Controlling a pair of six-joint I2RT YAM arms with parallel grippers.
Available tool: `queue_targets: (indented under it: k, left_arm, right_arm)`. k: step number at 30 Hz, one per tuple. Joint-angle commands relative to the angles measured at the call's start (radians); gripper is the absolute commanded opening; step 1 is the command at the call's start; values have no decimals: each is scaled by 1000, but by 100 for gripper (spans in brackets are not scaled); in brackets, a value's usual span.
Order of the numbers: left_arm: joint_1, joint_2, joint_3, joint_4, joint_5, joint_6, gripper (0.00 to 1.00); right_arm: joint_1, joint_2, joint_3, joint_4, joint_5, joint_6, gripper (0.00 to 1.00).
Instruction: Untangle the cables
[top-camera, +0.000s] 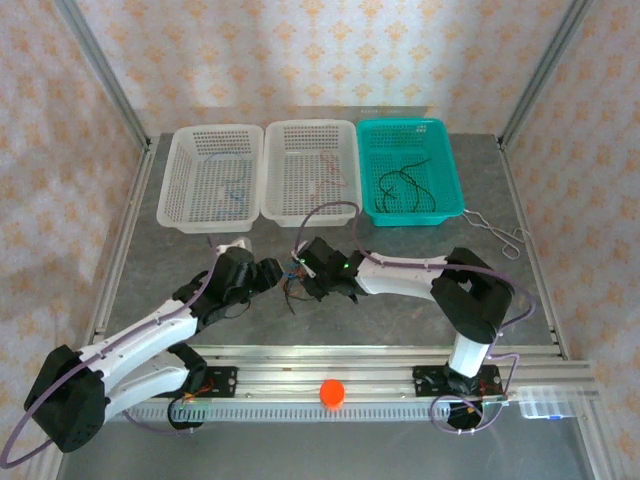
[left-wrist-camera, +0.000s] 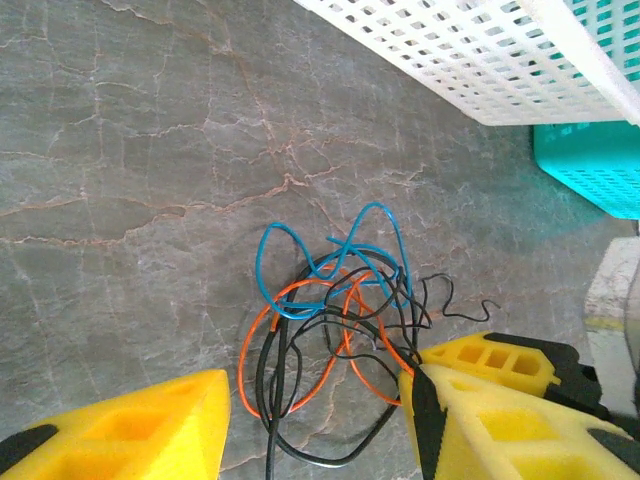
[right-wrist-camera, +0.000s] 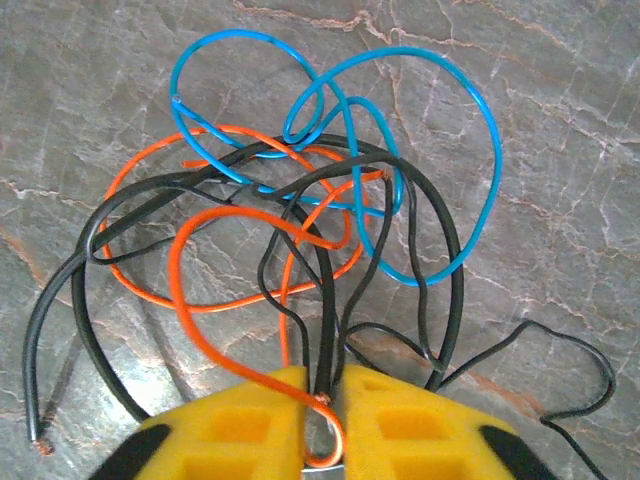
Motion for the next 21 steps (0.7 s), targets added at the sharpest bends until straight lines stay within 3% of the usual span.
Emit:
queue_targets:
  k: [1,14,21]
  left_arm:
    - [-4,23,39,3,-10,34,53]
    - [-4,103,25,97,34,67,69]
    - [-4,53,-17,156,37,121,69]
  right_arm:
    - [5,-61,-3,6,20,19,15]
    - [1,-272,-41,30,-8,77,7]
    - [-29,-324,-86,73,-111,90,4]
